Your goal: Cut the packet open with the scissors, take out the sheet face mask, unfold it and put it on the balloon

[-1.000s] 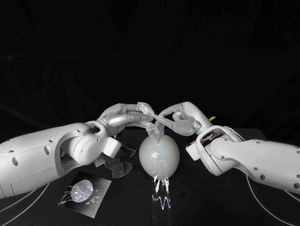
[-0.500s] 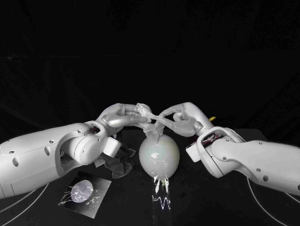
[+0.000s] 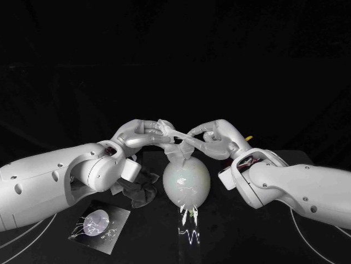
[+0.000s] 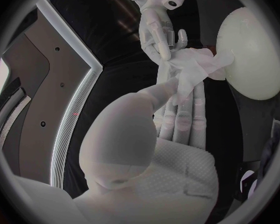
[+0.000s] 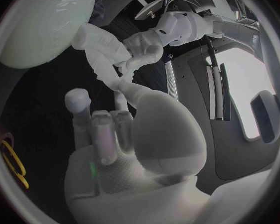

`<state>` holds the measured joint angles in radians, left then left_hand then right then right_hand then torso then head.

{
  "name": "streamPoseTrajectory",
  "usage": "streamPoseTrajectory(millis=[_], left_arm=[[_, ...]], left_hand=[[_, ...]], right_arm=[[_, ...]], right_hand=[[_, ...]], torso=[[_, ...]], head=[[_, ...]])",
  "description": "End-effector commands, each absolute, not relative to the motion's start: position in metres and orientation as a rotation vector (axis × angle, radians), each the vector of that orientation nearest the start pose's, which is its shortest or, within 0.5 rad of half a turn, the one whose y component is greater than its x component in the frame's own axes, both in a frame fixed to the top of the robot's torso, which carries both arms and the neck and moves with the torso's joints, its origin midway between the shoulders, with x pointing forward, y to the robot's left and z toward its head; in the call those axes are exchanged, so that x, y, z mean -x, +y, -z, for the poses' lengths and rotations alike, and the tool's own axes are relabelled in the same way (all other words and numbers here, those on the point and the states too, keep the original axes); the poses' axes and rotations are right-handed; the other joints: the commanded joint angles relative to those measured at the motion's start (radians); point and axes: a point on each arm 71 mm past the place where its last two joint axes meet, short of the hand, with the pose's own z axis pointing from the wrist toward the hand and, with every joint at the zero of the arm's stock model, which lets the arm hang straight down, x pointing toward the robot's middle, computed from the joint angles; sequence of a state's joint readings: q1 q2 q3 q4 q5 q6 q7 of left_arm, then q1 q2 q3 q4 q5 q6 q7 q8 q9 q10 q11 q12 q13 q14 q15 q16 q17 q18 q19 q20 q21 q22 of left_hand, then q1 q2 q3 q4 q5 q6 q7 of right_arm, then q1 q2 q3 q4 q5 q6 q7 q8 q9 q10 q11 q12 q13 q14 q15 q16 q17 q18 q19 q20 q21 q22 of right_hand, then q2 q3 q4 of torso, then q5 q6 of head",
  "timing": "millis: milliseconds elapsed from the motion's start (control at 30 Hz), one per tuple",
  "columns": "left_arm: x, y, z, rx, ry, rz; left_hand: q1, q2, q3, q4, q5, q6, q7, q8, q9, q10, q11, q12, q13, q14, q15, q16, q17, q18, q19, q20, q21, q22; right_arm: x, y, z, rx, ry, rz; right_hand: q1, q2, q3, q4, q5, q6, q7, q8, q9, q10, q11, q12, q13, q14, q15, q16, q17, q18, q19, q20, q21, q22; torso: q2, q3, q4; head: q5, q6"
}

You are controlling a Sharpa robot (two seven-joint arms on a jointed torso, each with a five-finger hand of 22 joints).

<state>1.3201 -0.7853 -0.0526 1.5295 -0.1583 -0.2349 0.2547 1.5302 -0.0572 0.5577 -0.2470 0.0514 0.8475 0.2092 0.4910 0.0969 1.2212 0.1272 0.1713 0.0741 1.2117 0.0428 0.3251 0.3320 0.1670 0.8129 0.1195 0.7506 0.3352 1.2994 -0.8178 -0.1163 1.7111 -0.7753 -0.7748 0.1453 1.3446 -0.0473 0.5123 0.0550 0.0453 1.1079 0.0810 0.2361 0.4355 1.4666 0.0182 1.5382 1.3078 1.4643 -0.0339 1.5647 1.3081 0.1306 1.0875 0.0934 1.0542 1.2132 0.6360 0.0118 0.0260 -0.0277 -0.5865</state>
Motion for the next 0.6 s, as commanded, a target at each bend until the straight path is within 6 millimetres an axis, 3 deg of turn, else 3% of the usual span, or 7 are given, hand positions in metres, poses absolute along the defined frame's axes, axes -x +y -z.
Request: streamPoseTrajectory(millis=[33, 600], left_arm=[[-0.501, 0.17, 0.126, 0.845, 1.554, 1.573], [-0.502, 0.177, 0.127, 0.859, 1.545, 1.559]], left_hand=[[-0.005, -0.001, 0.01, 0.0, -0.002, 0.007, -0.002, -0.006, -0.001, 0.039, -0.004, 0.004, 0.002, 0.006, -0.001, 0.005, 0.004, 0.017, 0.0, -0.005, 0.008, 0.002], [-0.018, -0.004, 0.036, -0.006, -0.001, 0.009, -0.003, -0.015, -0.007, 0.051, -0.007, 0.001, -0.001, 0.005, -0.003, 0.017, 0.021, 0.016, -0.001, -0.009, 0.023, 0.007]], right_arm=[[-0.456, -0.156, 0.13, -0.425, 1.321, -1.146], [-0.459, -0.174, 0.131, -0.681, 1.268, -1.182]], right_hand=[[-0.005, 0.006, 0.005, -0.001, 0.003, 0.006, 0.001, 0.004, 0.008, 0.09, -0.01, -0.009, 0.238, 0.106, -0.006, 0.006, 0.263, 0.006, 0.007, -0.002, 0.003, 0.0], [-0.013, 0.005, 0.01, 0.001, 0.003, -0.001, 0.002, 0.004, 0.009, 0.082, -0.009, -0.036, 0.222, 0.106, -0.006, 0.006, 0.263, 0.008, -0.001, -0.004, -0.006, -0.005]], torso=[[0.0, 0.0, 0.0002], [0.001, 0.0002, -0.0007]], head=[[0.0, 0.0], [-0.001, 0.0]])
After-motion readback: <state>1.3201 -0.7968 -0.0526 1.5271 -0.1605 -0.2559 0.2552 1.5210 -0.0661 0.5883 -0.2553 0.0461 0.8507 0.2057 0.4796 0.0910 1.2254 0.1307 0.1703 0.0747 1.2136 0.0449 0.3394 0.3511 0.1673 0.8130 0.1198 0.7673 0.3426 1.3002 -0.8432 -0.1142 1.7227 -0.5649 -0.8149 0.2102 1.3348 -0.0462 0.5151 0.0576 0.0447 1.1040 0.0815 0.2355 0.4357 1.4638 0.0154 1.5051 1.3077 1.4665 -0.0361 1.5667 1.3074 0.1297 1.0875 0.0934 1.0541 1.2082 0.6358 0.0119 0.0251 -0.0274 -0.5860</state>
